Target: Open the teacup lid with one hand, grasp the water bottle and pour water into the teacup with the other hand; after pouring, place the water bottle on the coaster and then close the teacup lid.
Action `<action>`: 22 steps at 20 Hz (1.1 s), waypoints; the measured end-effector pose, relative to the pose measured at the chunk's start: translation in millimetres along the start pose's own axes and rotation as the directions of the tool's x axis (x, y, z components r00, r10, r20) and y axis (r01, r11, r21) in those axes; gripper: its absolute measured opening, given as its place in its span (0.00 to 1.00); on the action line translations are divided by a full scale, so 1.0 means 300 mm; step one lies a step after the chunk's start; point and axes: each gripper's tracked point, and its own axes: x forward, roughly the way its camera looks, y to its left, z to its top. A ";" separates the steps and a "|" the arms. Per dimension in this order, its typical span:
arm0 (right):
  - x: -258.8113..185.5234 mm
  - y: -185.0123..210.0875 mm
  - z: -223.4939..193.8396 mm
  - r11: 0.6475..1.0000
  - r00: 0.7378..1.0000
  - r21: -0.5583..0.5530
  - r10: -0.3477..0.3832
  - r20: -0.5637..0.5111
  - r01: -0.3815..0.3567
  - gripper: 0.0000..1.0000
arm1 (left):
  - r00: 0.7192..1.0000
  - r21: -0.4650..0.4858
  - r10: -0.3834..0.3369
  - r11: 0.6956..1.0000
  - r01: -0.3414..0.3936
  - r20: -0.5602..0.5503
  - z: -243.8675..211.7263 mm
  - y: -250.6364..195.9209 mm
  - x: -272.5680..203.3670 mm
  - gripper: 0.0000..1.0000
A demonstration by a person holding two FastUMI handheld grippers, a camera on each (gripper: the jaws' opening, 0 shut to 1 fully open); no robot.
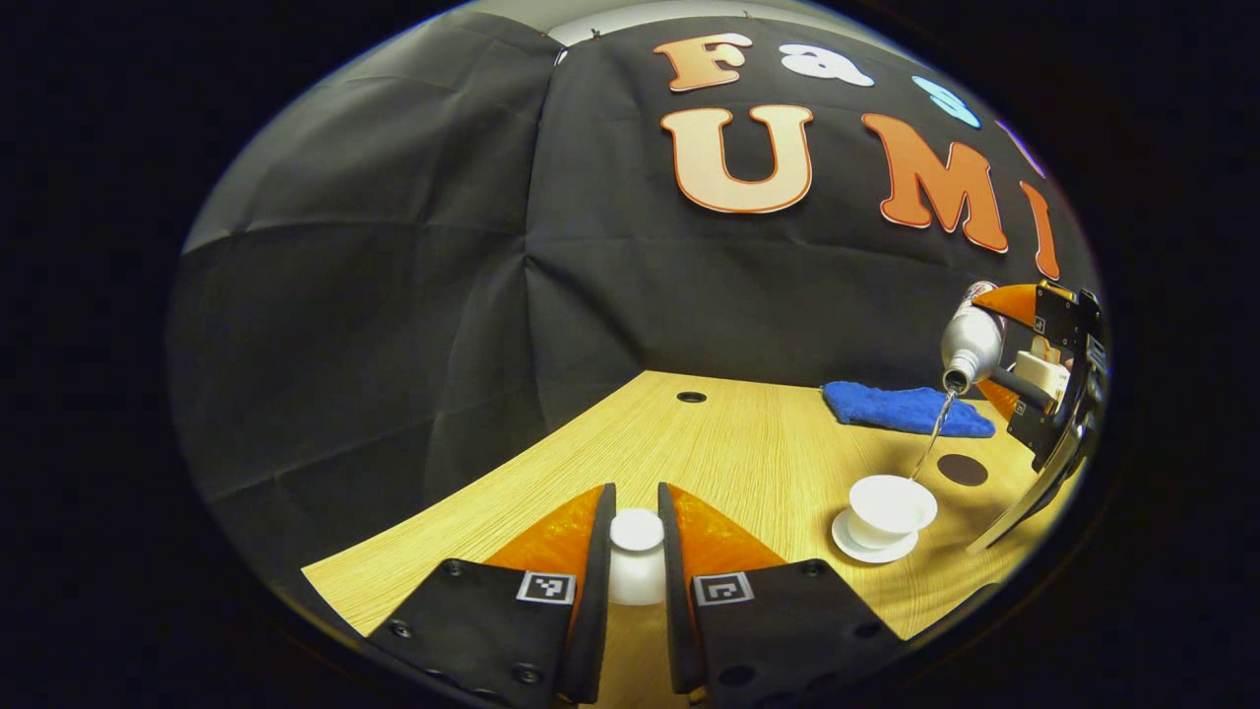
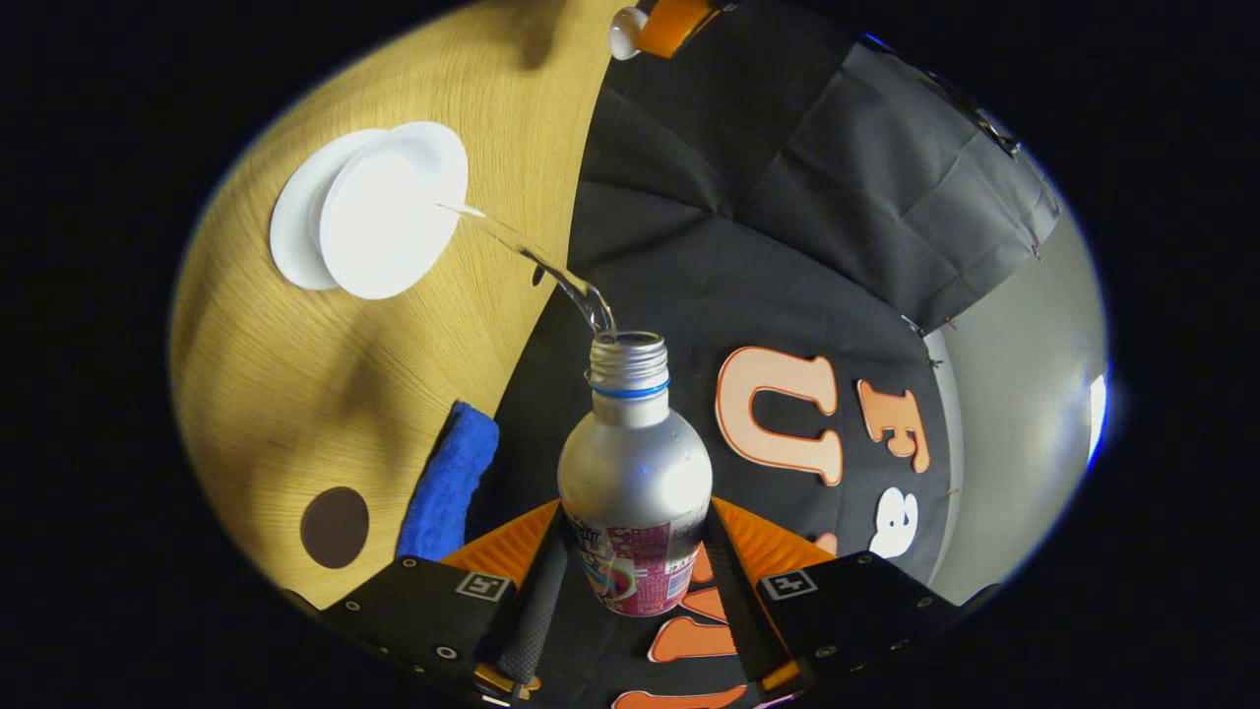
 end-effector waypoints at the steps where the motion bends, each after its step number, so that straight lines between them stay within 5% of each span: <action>1: 0.005 -0.002 -0.001 1.000 1.000 -0.006 0.002 0.003 -0.002 0.77 | 1.000 0.003 0.000 1.000 0.000 0.000 -0.001 0.001 0.001 0.29; 22: 0.011 0.015 0.055 0.990 0.997 -0.132 -0.040 0.064 0.049 0.77 | 1.000 0.002 -0.003 1.000 0.003 0.016 -0.005 0.006 0.000 0.27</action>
